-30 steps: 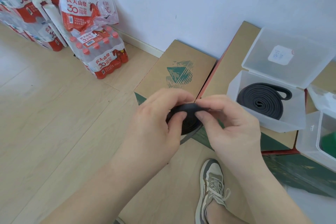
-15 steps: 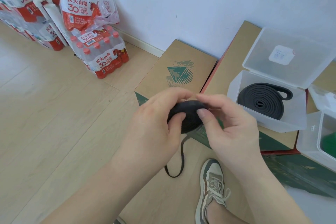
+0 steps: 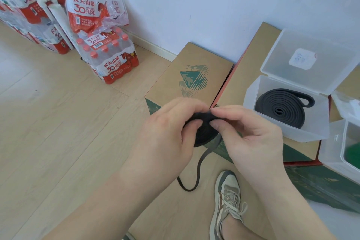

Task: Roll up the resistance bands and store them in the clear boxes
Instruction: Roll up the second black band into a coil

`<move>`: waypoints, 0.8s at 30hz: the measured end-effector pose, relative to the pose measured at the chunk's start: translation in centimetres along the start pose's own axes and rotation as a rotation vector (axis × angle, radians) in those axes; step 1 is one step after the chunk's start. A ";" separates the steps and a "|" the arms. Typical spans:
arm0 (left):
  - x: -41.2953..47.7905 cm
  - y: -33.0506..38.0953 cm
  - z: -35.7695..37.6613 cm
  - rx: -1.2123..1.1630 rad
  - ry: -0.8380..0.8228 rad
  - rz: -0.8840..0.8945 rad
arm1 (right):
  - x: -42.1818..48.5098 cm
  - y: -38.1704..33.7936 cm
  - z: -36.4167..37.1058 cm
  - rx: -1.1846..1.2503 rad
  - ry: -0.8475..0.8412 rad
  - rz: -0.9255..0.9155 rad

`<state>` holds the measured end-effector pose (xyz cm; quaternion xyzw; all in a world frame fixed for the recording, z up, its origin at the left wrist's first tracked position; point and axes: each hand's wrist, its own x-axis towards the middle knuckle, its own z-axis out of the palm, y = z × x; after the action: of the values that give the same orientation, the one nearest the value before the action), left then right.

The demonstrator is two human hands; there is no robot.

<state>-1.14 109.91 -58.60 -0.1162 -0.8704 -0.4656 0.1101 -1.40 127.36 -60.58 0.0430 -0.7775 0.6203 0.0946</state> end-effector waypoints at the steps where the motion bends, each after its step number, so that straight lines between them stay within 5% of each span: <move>1: 0.0 -0.1 0.0 -0.054 0.020 -0.022 | 0.1 0.1 0.0 0.014 0.005 0.039; 7: 0.3 0.2 0.0 -0.235 0.090 -0.236 | 0.4 0.1 -0.1 0.056 -0.035 0.064; 14: 0.0 -0.1 0.1 0.000 -0.037 -0.059 | 0.2 0.4 0.2 -0.111 -0.115 -0.147; 21: 0.3 0.4 -0.2 -0.275 0.072 -0.178 | 0.5 0.2 -0.1 0.087 -0.025 0.062; 24: 0.2 0.1 -0.1 -0.165 0.035 -0.161 | 0.4 0.2 -0.1 0.027 -0.003 0.038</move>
<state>-1.27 109.92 -58.40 -0.0462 -0.8335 -0.5451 0.0776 -1.83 127.52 -60.68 0.0304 -0.7697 0.6324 0.0812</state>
